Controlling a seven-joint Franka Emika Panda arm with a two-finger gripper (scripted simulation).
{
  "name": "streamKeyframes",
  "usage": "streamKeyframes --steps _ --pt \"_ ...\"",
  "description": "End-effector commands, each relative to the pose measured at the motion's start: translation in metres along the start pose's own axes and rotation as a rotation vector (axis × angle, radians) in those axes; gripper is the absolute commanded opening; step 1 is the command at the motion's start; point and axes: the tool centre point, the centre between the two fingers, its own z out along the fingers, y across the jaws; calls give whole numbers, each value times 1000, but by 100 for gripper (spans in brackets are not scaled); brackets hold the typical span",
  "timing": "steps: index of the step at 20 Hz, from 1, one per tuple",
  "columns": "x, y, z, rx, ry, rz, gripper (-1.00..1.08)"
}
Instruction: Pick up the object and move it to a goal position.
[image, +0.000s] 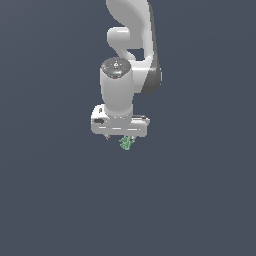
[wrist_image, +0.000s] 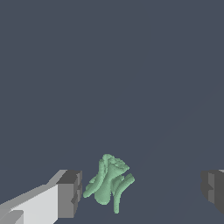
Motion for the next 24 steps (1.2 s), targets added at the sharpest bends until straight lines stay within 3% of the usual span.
streamKeyframes --steps 1,13,24 --pt "0 0 0 0 0 0 100" --pt "6 5 -7 -13 25 -47 100" --pt "-8 -3 12 -4 15 54 100"
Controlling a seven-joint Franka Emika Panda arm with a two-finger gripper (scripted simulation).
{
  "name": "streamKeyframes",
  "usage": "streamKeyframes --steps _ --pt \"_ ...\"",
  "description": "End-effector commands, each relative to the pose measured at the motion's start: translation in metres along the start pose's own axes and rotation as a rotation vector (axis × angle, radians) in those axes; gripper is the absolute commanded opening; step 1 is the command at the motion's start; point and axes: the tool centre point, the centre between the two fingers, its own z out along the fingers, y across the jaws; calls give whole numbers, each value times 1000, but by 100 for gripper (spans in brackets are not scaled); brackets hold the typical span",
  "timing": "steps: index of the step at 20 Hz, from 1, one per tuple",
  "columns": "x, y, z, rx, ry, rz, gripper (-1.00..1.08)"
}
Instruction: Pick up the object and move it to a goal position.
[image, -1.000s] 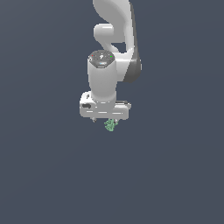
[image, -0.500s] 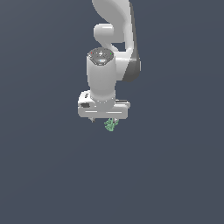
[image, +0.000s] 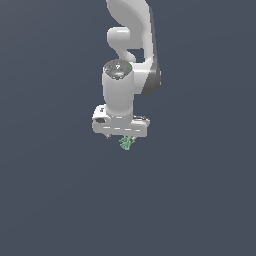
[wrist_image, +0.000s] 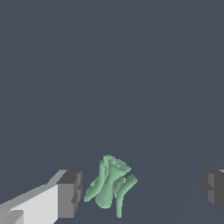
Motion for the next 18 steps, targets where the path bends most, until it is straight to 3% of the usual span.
streamKeyframes --steps 1,18 --pt "-6 -3 7 3 -4 38 100" --pt "-61 -20 64 8 -41 389 100"
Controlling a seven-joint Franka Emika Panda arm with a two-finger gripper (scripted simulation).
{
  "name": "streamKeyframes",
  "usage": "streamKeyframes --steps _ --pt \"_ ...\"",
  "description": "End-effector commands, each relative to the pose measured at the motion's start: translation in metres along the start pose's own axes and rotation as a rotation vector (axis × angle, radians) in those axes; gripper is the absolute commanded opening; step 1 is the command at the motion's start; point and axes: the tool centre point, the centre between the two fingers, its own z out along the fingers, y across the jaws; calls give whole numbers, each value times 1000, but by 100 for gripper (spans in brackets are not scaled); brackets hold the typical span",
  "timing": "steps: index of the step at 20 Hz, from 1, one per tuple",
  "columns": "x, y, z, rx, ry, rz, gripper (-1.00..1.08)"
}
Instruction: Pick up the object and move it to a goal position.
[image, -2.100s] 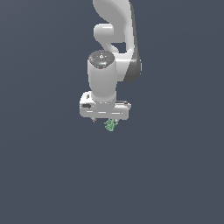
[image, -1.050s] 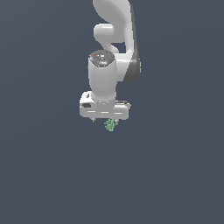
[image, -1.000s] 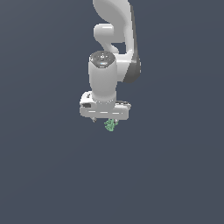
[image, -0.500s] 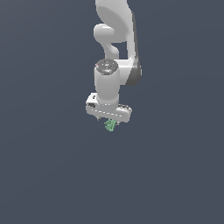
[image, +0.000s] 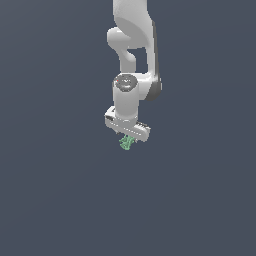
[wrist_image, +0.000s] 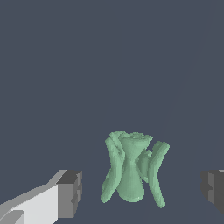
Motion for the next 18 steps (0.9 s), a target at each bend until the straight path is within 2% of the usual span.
streamKeyframes --steps 1,12,18 --pt "-6 1 5 -1 -3 36 100" --pt "-12 2 13 -2 -6 76 100" --pt "-13 3 33 -2 -6 78 100"
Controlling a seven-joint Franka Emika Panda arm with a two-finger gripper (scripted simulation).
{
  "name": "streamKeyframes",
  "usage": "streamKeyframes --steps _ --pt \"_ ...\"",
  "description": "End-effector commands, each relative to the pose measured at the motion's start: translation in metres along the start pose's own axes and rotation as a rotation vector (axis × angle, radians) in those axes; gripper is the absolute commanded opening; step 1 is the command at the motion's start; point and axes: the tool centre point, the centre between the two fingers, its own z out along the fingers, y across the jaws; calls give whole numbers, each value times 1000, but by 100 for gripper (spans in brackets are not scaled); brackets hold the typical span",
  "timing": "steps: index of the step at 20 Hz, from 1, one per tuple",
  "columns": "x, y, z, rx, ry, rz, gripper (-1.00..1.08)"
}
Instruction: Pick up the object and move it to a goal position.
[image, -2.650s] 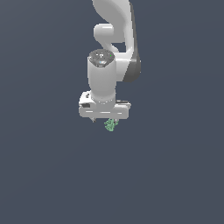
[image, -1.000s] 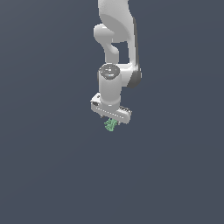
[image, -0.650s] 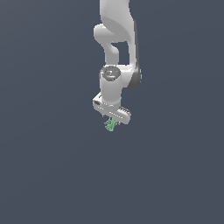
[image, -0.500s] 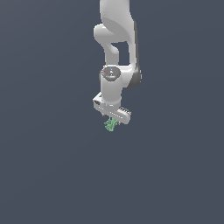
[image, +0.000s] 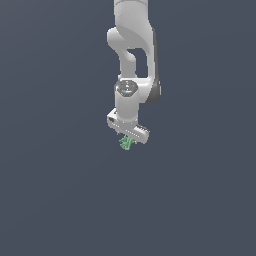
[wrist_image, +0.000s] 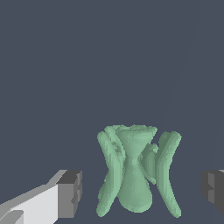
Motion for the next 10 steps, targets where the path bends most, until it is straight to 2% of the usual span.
streamKeyframes --steps 1,10 --pt "-1 1 12 -1 -1 1 100" --pt "-1 0 36 -1 -1 3 100"
